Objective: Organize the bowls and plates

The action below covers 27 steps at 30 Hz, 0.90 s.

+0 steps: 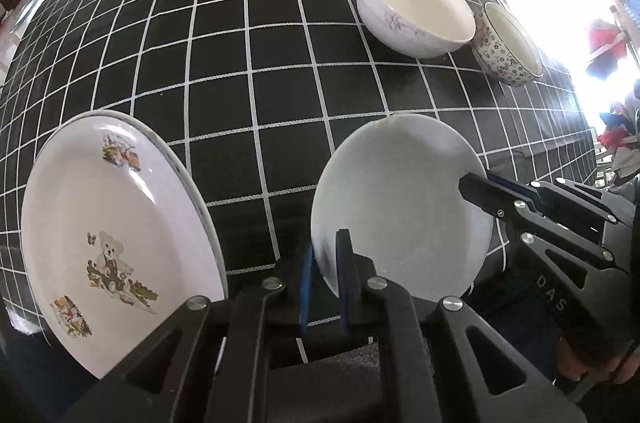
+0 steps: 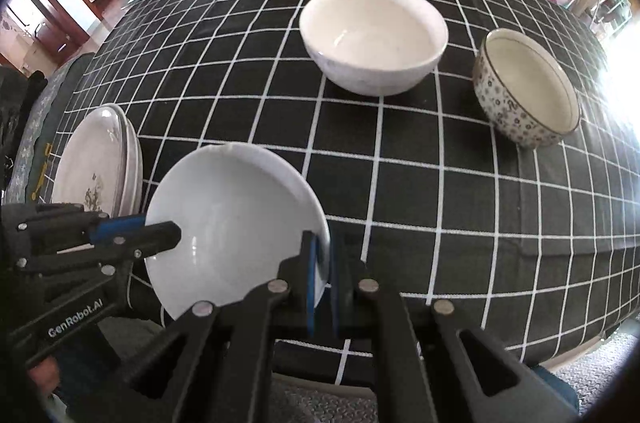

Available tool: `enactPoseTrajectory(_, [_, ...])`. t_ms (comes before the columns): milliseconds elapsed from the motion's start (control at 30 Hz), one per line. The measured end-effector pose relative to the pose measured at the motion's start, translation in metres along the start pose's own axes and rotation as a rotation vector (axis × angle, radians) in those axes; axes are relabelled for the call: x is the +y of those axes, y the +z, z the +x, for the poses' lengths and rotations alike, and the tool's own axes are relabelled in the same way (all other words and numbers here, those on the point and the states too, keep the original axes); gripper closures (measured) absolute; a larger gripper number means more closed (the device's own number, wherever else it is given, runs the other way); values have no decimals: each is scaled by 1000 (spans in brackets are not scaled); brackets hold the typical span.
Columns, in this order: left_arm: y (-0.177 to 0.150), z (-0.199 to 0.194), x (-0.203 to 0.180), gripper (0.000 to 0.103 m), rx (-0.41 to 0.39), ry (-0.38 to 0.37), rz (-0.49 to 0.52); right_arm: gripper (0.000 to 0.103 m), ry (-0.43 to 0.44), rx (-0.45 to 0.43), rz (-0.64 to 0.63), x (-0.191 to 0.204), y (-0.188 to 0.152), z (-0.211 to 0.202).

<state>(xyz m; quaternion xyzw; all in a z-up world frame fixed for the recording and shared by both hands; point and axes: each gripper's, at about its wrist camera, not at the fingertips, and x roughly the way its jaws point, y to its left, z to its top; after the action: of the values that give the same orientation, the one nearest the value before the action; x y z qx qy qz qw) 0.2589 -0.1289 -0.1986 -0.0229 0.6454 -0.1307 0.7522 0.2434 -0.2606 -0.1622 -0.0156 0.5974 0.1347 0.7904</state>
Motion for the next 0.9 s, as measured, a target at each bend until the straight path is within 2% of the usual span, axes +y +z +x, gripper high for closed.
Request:
enactPoseTrajectory(200, [5, -28, 4, 94, -58, 9, 11, 94, -14, -24, -1, -4, 5, -18])
enactPoseTrajectory(533, [32, -83, -5, 94, -156, 14, 57, 94, -27, -140, 35, -28, 34, -67])
enactPoseTrajectory(700, [62, -95, -15, 94, -163, 24, 77, 94, -38, -168, 63, -44, 62, -77])
enactPoseTrajectory(800, [80, -95, -21, 94, -151, 25, 85, 94, -7, -152, 100, -53, 80, -76])
enactPoseTrajectory(900, [98, -90, -28, 94, -128, 4, 86, 94, -16, -130, 112, -58, 97, -70])
